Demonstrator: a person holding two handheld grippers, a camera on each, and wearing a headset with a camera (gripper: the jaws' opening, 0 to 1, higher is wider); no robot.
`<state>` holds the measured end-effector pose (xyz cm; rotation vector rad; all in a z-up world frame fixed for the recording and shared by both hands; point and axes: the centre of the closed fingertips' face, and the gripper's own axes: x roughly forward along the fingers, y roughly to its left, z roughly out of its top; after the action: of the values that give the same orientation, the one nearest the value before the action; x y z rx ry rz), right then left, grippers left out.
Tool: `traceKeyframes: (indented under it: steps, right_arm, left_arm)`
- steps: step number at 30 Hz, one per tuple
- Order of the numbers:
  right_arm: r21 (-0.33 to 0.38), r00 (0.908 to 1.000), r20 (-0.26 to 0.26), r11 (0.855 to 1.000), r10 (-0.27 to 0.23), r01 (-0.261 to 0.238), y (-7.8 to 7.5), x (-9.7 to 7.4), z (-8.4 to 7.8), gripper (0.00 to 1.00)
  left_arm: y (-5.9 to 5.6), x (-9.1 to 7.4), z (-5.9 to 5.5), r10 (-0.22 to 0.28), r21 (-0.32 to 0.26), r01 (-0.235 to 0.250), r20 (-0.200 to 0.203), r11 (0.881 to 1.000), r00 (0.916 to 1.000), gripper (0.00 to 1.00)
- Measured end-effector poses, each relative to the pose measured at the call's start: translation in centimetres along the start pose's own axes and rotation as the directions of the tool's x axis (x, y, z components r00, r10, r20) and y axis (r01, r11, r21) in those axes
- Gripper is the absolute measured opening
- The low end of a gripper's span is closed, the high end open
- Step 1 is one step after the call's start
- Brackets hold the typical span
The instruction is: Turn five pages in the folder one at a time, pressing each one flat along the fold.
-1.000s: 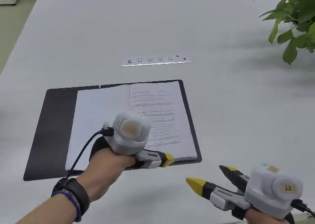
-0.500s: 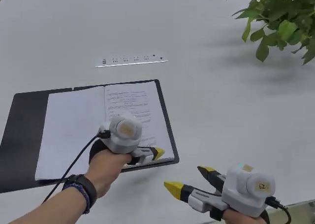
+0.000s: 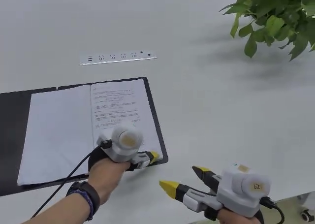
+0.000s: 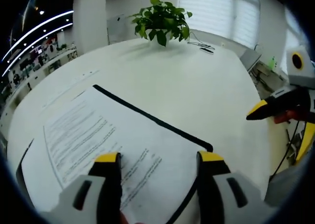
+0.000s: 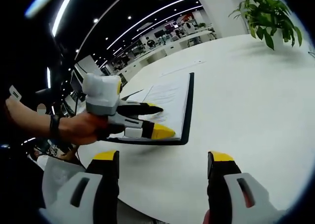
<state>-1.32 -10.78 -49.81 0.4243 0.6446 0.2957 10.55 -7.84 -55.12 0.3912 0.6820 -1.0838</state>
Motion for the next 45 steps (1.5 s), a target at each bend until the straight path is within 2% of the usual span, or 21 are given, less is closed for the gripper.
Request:
traceKeyframes:
  steps: [2, 8, 13, 16, 21, 28, 34, 36, 38, 42, 45]
  right_arm:
    - [0.0, 1.0, -0.008, 1.0, 0.001, -0.001, -0.1, 0.2, -0.2, 0.71]
    - [-0.008, 0.9999, -0.006, 1.0, 0.011, -0.011, 0.1, 1.0, 0.5, 0.7]
    - [-0.02, 0.9997, -0.002, 1.0, 0.023, -0.023, 0.0, 2.0, 1.7, 0.69]
    - [-0.011, 0.9991, 0.027, 0.999, 0.034, -0.034, -0.1, 2.8, 3.0, 0.68]
    - [0.013, 0.9957, 0.068, 0.998, 0.062, -0.063, -0.2, 5.1, 5.1, 0.63]
    - [0.052, 0.9902, 0.104, 0.994, 0.094, -0.099, -0.6, 8.8, 7.8, 0.6]
    - [0.124, 0.9845, 0.124, 0.982, 0.124, -0.139, -1.0, 11.6, 9.1, 0.57]
    - [0.169, 0.9829, 0.129, 0.974, 0.131, -0.152, -1.3, 12.4, 9.2, 0.55]
    - [0.222, 0.9771, 0.143, 0.957, 0.158, -0.187, -1.1, 13.0, 9.3, 0.52]
    - [0.241, 0.9738, 0.14, 0.948, 0.179, -0.209, -1.0, 13.7, 8.9, 0.46]
    - [0.245, 0.9715, 0.138, 0.944, 0.193, -0.222, -0.6, 13.6, 8.6, 0.4]
  left_arm:
    - [0.0, 0.0, -0.1, 0.002, 0.015, -0.002, -0.001, 1.0, 1.0, 0.61]
    - [0.3, -0.1, 0.0, 0.007, 0.005, -0.007, 0.009, 1.0, 0.9999, 0.59]
    - [0.8, -0.1, 0.1, 0.015, -0.01, -0.015, 0.018, 1.0, 0.9997, 0.53]
    - [1.0, -0.2, 0.1, 0.017, -0.023, -0.016, 0.021, 1.0, 0.9996, 0.51]
    - [1.4, -0.3, 0.1, 0.017, -0.039, -0.016, 0.027, 0.999, 0.9995, 0.45]
    - [1.5, -0.4, 0.0, 0.013, -0.043, -0.011, 0.031, 0.999, 0.9994, 0.44]
    - [1.5, -0.4, 0.0, 0.008, -0.056, -0.006, 0.036, 0.998, 0.9993, 0.43]
    - [1.5, -0.5, 0.0, 0.01, -0.062, -0.008, 0.037, 0.998, 0.9993, 0.43]
    - [1.4, -0.6, 0.0, 0.009, -0.073, -0.006, 0.042, 0.997, 0.9991, 0.43]
    - [1.2, -0.7, -0.2, 0.0, -0.073, 0.003, 0.041, 0.997, 0.9992, 0.46]
    - [1.1, -0.9, -0.3, -0.001, -0.086, 0.005, 0.04, 0.996, 0.9992, 0.47]
